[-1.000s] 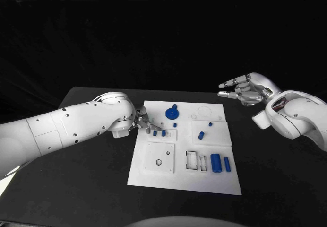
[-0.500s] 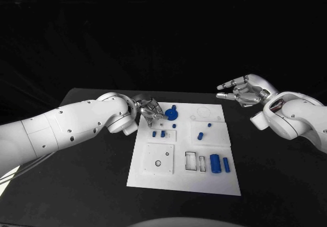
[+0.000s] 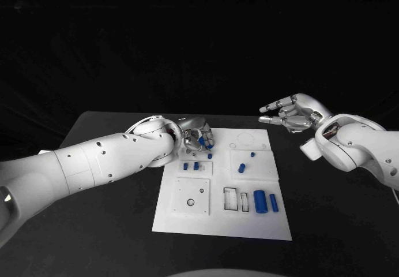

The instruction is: Assemble the parts on the task board

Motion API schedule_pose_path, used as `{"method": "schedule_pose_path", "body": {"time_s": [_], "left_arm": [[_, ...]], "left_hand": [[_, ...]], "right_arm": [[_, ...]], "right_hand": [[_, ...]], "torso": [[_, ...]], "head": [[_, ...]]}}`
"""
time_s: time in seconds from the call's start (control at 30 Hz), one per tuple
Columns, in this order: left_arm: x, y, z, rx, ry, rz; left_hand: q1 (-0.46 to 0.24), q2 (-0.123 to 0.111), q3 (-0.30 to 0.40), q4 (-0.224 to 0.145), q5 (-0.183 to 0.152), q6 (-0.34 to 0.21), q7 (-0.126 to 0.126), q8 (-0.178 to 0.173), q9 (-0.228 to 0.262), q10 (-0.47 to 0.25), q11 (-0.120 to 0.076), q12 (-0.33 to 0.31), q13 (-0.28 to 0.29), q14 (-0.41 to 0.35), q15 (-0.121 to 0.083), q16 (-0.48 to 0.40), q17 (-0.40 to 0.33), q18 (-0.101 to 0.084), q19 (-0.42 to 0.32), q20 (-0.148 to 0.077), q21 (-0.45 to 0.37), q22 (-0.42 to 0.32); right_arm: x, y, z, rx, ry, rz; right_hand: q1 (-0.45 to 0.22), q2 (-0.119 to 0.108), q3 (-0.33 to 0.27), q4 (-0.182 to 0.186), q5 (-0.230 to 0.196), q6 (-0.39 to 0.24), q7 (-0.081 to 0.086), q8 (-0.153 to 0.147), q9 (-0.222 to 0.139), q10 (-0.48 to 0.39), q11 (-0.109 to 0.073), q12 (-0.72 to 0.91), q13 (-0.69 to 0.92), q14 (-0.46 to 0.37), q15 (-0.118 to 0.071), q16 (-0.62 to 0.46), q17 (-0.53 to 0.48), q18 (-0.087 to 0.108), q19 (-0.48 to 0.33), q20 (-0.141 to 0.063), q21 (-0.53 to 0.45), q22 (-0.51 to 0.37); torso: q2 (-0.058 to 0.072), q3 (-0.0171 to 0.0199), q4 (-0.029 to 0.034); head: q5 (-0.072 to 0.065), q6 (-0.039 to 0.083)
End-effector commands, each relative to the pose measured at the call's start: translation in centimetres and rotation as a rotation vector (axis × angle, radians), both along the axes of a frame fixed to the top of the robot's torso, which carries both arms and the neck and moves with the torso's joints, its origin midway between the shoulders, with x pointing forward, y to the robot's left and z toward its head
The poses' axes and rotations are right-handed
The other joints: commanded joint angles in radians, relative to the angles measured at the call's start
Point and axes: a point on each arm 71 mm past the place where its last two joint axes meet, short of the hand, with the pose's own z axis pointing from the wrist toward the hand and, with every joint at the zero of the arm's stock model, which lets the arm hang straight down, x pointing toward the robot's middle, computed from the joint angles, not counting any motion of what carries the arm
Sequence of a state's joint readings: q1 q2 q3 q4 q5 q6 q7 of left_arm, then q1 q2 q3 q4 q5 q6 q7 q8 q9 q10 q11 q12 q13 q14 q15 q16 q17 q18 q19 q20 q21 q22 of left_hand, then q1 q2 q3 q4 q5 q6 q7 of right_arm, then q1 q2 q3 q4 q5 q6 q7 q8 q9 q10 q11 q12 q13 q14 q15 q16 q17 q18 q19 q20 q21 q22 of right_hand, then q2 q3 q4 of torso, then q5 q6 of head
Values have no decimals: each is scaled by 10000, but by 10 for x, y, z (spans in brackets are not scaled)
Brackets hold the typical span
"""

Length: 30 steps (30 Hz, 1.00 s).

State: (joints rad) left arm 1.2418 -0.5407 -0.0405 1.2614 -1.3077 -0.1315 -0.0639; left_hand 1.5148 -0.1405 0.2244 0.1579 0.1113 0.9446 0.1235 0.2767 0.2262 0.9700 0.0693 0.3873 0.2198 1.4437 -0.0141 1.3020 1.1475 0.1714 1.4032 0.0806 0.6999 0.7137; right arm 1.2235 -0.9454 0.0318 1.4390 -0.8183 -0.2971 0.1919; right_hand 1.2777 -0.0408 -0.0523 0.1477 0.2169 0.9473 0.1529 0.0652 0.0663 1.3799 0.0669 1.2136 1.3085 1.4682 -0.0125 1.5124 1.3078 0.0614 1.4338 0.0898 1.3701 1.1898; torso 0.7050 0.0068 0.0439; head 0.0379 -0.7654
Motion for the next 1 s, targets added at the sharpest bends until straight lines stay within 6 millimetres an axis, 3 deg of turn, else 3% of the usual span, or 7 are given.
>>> {"method": "schedule_pose_path", "body": {"time_s": [0.03,0.3,0.73,1.0], "left_arm": [[-1,-8,-3,999,-1042,-909],[1,-15,-14,1760,-991,-899],[2,-22,-24,2191,-719,-924],[2,-22,-27,2403,-577,-865]], "left_hand": [[-91,-234,204,-1,-40,275,-77,-319,-299,355,-57,-427,-487,344,-93,553,597,-233,408,-95,1079,1004],[-283,-379,462,-56,-41,571,-102,-815,-676,767,-93,-1037,-1075,520,-262,533,343,-372,767,-244,1913,1809],[-330,-343,662,-122,-32,776,-98,-1007,-820,1009,-97,-1330,-1316,546,-238,448,84,-367,836,-247,1832,1744],[-235,-203,1010,-255,-30,1100,-129,-1045,-874,1520,-166,-1387,-1391,576,-226,509,86,-393,874,-237,1947,1880]], "right_arm": [[-1,2,0,6,-5,214],[-1,3,-1,12,-3,232],[-1,5,-1,20,5,269],[-1,5,-1,18,17,278]], "right_hand": [[32,81,-37,-13,24,-4,4,35,11,-36,-18,-40,92,799,-10,-48,1729,134,-4,-33,-40,-11],[43,91,-37,-17,35,-4,4,35,11,-29,-19,-24,102,812,-11,-12,1782,122,17,-34,-9,46],[43,91,-37,-17,35,-4,4,35,11,-29,-19,-24,102,812,-11,-12,1782,122,17,-34,-9,46],[50,99,-42,-18,40,-4,4,35,11,-20,-19,-7,111,812,-10,-13,1780,120,21,-34,-3,57]], "torso": [[9,7,-10],[6,14,2],[2,13,-16],[-12,22,8]], "head": [[-21,32],[-50,17],[-80,-32],[-91,-48]]}}
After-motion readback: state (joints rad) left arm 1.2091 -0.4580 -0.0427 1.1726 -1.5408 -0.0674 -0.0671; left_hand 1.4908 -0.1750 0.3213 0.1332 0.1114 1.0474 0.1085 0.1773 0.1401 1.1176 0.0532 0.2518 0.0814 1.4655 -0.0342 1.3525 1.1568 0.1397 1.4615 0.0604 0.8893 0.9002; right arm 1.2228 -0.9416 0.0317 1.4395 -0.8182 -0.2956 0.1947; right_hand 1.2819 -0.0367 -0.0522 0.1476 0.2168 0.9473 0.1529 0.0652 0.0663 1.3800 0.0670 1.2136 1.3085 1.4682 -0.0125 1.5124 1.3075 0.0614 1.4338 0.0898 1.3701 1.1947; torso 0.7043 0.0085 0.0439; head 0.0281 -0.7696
